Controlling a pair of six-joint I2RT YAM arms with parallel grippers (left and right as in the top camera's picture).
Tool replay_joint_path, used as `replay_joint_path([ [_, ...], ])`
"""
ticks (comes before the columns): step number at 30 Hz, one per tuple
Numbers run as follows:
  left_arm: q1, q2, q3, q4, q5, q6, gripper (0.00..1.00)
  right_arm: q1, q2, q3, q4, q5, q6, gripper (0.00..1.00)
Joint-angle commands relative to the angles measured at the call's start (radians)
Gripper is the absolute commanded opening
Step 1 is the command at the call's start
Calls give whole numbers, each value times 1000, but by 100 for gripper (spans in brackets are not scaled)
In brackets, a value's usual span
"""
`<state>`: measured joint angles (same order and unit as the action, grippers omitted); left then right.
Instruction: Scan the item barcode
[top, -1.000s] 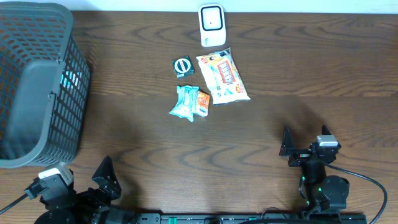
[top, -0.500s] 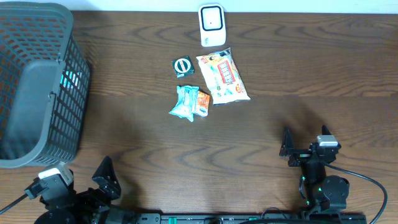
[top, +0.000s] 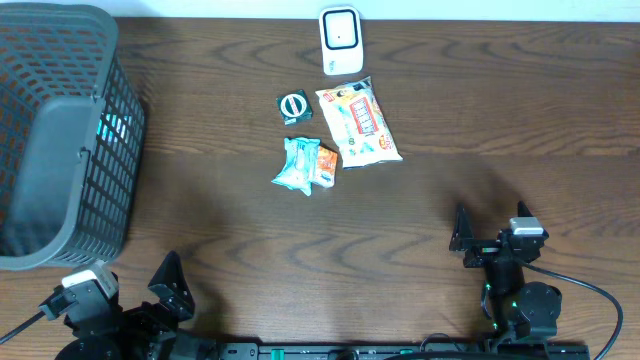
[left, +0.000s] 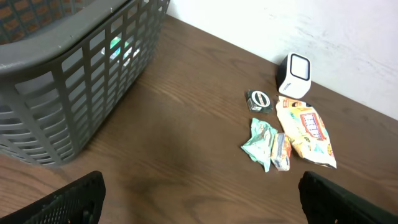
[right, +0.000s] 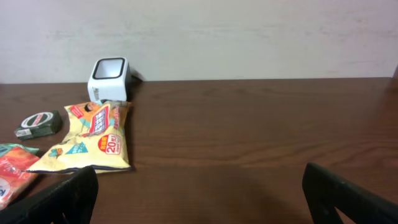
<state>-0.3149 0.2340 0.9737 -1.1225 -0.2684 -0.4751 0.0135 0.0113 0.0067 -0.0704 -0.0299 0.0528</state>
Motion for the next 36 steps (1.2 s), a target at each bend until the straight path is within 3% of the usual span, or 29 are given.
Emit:
replay_joint_path([
  [1, 4, -1, -8, -2, -18, -10, 97, 9, -5, -1, -4, -6, 14, 99],
  [24, 4, -1, -8, -2, -17, -10, 98, 9, -5, -1, 2, -10, 19, 99],
  [28, 4, -1, -8, -2, -17, -10, 98, 9, -5, -1, 23, -317, 341, 99],
  [31, 4, -1, -8, -2, -17, -10, 98, 9, -5, -1, 49, -594, 660, 99],
  [34, 4, -1, -8, -2, -18, -10, 98, 9, -5, -1, 72, -665, 995, 99],
  [36, 4, -1, -8, -2, -18, -10, 98, 9, -5, -1, 97, -649, 1135, 99],
])
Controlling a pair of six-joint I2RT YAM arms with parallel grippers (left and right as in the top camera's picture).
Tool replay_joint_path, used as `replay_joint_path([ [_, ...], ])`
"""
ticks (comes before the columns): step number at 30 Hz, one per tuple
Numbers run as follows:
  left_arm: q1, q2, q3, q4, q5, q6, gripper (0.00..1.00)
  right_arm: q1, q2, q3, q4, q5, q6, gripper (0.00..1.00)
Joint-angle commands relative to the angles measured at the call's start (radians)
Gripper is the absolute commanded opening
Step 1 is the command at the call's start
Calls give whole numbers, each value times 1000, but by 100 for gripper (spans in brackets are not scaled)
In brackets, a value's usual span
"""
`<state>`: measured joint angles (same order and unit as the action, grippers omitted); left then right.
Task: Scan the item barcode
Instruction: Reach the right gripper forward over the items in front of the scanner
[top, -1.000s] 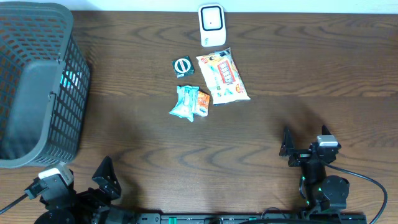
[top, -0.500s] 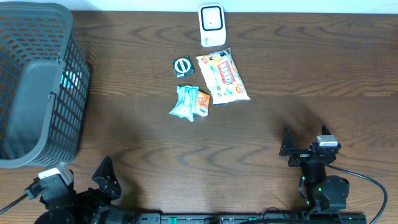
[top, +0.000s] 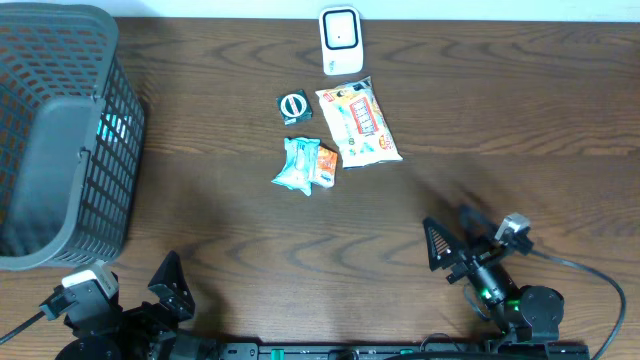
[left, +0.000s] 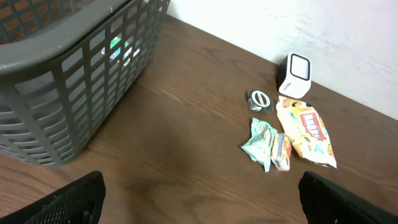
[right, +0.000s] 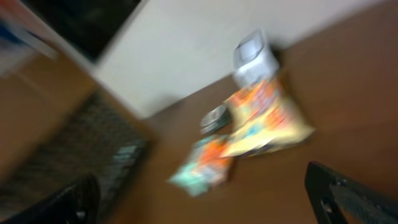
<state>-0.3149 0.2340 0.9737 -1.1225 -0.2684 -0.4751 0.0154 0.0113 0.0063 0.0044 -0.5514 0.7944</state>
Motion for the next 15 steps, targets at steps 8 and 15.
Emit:
replay_joint_path([
  [8, 4, -1, -8, -2, -17, -10, 98, 6, 0, 53, 507, -3, 384, 99],
  [15, 4, -1, -8, -2, -17, -10, 98, 7, 227, 442, 159, 14, -111, 99],
])
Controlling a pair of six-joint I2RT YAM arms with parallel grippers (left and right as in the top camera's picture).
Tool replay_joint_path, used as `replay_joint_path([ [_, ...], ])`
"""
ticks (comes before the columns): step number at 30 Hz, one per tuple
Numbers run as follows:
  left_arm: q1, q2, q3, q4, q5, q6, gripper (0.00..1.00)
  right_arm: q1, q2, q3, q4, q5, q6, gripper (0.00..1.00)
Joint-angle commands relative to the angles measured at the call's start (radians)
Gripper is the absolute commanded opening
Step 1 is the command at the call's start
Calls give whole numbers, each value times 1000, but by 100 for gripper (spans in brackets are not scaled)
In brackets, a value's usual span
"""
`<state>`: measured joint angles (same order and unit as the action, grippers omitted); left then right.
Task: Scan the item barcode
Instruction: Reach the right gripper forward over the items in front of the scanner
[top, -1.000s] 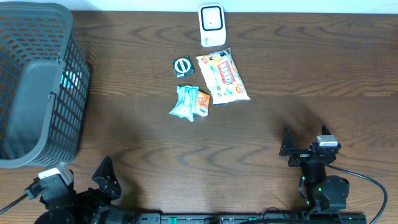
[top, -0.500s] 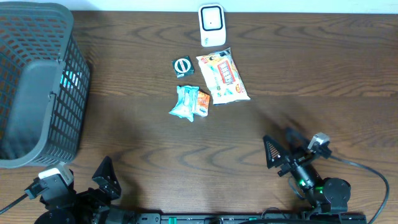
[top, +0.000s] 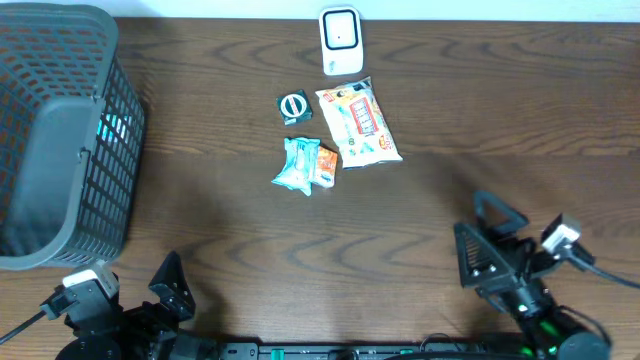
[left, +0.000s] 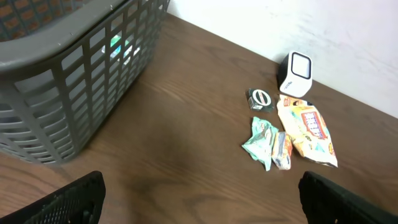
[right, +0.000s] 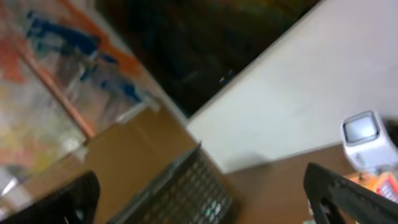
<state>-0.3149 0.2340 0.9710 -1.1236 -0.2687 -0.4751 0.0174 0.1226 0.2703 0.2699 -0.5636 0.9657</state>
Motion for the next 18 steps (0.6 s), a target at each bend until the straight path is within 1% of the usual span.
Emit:
replay_joint_path([
  [1, 4, -1, -5, 0, -17, -10, 98, 5, 166, 238, -170, 27, -344, 99],
  [5, 4, -1, -5, 0, -17, -10, 98, 6, 435, 529, -501, 26, -581, 99],
  [10, 4, -1, -5, 0, -17, -10, 98, 60, 742, 830, -877, -1, -760, 99],
  [12, 4, -1, -5, 0, -17, -10, 98, 106, 835, 904, -966, 43, -797, 99],
  [15, 4, -1, -5, 0, -17, -10, 98, 203, 971, 976, -1048, 178, -811, 99],
  [18, 4, -1, -5, 0, -17, -10, 97, 306, 1118, 1023, -1114, 251, -853, 99],
])
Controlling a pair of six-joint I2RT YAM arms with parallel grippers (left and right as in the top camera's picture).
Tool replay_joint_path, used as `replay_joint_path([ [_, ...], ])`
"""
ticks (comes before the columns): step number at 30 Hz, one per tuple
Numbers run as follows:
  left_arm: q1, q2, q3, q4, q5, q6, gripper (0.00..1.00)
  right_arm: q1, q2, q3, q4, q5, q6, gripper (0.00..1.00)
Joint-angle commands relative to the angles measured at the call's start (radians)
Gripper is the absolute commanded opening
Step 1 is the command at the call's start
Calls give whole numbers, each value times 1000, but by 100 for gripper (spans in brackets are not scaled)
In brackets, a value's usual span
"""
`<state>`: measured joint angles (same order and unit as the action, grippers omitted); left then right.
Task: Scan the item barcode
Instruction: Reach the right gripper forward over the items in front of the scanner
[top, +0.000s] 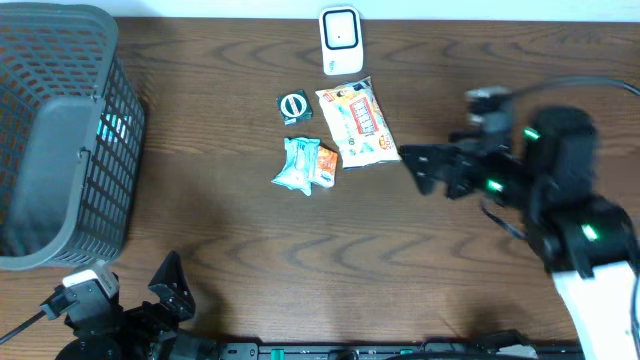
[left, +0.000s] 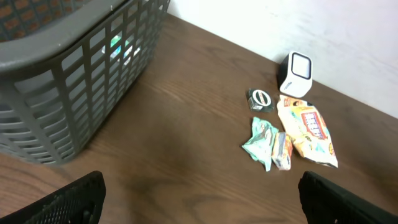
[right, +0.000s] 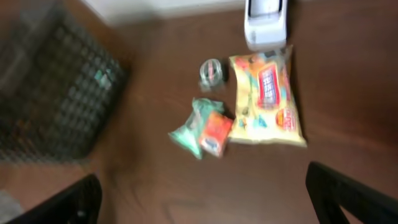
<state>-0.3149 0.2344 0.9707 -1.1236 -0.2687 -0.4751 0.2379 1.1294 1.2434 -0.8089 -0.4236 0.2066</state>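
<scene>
The white barcode scanner (top: 340, 40) stands at the table's far edge. In front of it lie a yellow snack bag (top: 358, 123), a dark green round-marked item (top: 294, 106), a teal packet (top: 297, 165) and an orange packet (top: 326, 160) touching it. My right gripper (top: 422, 170) hangs open and empty just right of the yellow bag; its blurred wrist view looks down on the bag (right: 267, 96) and scanner (right: 266, 22). My left gripper (left: 199, 211) is open and empty at the front left, far from the items.
A large grey mesh basket (top: 60, 140) fills the left end of the table, with something light blue inside. Bare wood lies between the basket and the items. A white wall runs behind the scanner.
My right arm was low at the front right, its camera tilted up at the wall. Now it is raised over the table beside the yellow bag, looking down. The left arm and the items are unmoved.
My right gripper first rested at the front right, looking level across the table. Then it was turned left and tilted, then pointed up at the wall, and now hangs open beside the yellow bag. The left arm and all items stayed put.
</scene>
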Motion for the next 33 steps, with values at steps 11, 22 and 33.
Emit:
replay_joint_path([
  [11, 4, -2, -5, 0, -17, -10, 98, 156, 331, 52, 6, 96, 55, 99],
  [22, 4, -2, -5, 0, -17, -10, 98, 161, 345, 50, 8, 135, 74, 98],
  [33, 4, -2, -5, 0, -17, -10, 98, 190, 348, 49, 8, 134, 73, 99],
])
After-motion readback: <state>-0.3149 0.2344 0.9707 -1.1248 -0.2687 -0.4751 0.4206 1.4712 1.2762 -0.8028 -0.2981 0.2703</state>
